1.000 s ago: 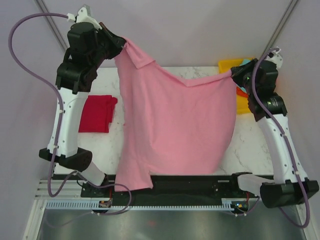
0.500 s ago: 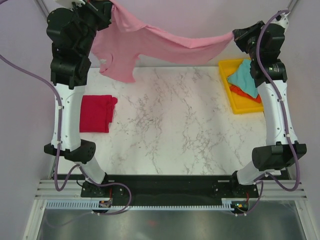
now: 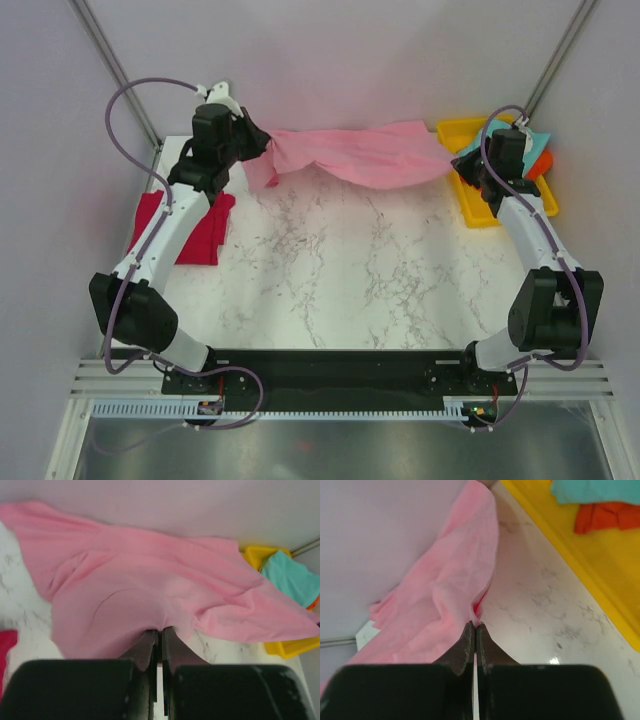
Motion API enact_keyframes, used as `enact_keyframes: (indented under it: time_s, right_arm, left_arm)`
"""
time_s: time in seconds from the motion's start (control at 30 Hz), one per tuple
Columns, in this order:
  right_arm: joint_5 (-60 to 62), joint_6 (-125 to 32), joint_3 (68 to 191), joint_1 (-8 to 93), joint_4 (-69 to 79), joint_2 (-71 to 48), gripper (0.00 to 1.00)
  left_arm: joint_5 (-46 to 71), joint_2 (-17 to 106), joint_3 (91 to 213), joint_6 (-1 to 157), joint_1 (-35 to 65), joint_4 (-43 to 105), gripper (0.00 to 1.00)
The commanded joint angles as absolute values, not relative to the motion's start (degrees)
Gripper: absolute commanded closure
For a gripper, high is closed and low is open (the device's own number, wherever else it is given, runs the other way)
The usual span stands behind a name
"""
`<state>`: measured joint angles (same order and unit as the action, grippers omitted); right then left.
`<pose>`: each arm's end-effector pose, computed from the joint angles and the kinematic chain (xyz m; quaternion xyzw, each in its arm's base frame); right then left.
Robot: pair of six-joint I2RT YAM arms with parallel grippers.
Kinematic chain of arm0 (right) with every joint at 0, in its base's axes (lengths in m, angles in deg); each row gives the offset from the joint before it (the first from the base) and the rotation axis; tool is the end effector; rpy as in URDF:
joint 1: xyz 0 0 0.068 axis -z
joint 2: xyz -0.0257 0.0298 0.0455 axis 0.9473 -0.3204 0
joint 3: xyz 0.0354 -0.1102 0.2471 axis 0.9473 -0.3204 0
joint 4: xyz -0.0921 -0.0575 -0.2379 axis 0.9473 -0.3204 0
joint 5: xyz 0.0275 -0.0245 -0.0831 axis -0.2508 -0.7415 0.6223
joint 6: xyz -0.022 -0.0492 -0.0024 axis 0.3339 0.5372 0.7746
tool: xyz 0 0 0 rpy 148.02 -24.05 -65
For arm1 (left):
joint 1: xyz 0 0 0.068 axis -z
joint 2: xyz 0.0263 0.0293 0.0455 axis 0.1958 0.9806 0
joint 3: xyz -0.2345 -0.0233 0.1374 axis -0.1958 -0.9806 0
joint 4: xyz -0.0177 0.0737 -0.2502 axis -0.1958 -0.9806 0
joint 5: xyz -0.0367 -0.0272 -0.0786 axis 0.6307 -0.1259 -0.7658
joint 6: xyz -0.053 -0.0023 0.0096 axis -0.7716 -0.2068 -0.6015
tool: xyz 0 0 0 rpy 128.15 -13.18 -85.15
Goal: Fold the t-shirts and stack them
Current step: Flatten the tshirt out
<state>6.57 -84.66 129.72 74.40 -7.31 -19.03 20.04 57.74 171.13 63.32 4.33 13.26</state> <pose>0.3636 -0.0186 0.3364 0.3368 0.7737 0.2039 0.4964 0.3513 -0.0986 0.4223 -0.0717 0.7811 -0.2280 0.5768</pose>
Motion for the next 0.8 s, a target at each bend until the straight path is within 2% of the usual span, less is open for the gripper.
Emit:
enact_keyframes:
  time_s: [0.0, 0.33, 0.53, 0.77]
  right_arm:
    - [5.74, -82.59, 120.82, 74.74, -0.6, -11.06, 1.0]
    - [9.41, -80.56, 97.19, 78.08, 1.52, 1.15, 1.0]
    - [12.77, -80.39, 86.02, 78.87, 0.2, 15.2, 1.0]
    - [16.02, -79.25, 81.07, 79.05, -7.88, 26.9, 1.0]
  left_arm:
    - [18.17, 47.05, 163.87, 61.14, 5.32, 20.26, 0.98]
    - [17.74, 31.49, 139.45, 55.71, 7.16, 17.54, 0.98]
    - [17.38, 24.02, 125.38, 52.27, 9.27, 17.45, 0.98]
    - [18.17, 12.24, 116.13, 51.13, 9.45, 12.54, 0.98]
